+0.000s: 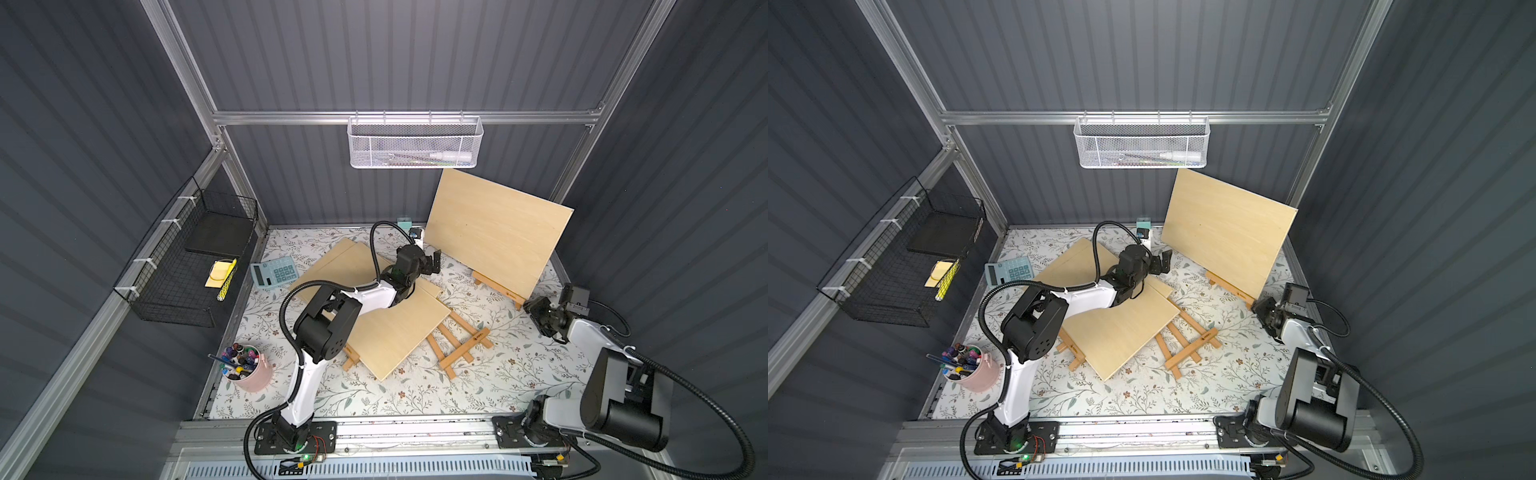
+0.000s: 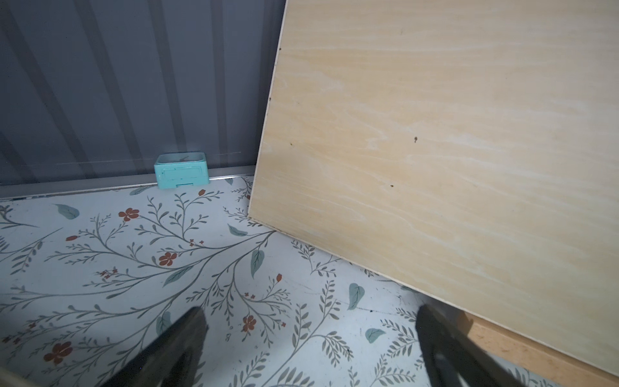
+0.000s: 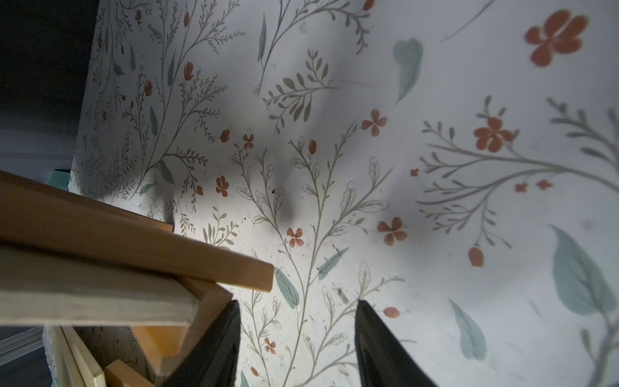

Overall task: Assemble the easel
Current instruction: Move the easel to the center of the board.

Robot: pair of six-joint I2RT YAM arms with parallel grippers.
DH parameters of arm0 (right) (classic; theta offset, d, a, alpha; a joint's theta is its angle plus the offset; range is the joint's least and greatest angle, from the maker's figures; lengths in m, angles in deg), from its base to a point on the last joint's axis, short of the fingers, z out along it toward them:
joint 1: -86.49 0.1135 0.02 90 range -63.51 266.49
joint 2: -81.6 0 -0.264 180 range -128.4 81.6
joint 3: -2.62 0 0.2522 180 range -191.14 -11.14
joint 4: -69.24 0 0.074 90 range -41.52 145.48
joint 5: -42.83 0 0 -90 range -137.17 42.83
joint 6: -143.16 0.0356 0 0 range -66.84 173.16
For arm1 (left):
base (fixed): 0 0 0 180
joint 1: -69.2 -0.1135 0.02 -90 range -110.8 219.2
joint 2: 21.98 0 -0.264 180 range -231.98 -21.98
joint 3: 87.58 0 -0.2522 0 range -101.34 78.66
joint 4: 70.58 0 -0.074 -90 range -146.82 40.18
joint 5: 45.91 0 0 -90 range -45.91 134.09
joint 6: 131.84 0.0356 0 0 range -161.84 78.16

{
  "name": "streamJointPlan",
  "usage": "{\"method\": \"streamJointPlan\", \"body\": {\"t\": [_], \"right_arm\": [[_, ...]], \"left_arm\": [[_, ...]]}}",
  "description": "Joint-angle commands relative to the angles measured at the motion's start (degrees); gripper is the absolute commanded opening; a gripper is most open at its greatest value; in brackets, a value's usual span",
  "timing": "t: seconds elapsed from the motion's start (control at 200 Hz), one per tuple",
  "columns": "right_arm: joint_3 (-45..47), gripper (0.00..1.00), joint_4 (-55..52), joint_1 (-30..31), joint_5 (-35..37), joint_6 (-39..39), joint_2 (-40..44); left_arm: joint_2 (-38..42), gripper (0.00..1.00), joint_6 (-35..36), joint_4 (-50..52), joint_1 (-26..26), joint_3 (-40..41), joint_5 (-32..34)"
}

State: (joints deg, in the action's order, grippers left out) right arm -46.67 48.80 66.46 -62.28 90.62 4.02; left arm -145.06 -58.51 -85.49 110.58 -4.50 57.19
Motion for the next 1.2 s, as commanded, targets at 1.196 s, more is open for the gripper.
{"method": "streamJointPlan", "body": {"t": [1.196], "right_arm": [[-23.9, 0.81, 1.7, -10.4, -28.7, -19.6, -5.4]], "left_arm": [[2.6, 0.99, -0.7, 1.3, 1.6, 1.2, -1.8]]}}
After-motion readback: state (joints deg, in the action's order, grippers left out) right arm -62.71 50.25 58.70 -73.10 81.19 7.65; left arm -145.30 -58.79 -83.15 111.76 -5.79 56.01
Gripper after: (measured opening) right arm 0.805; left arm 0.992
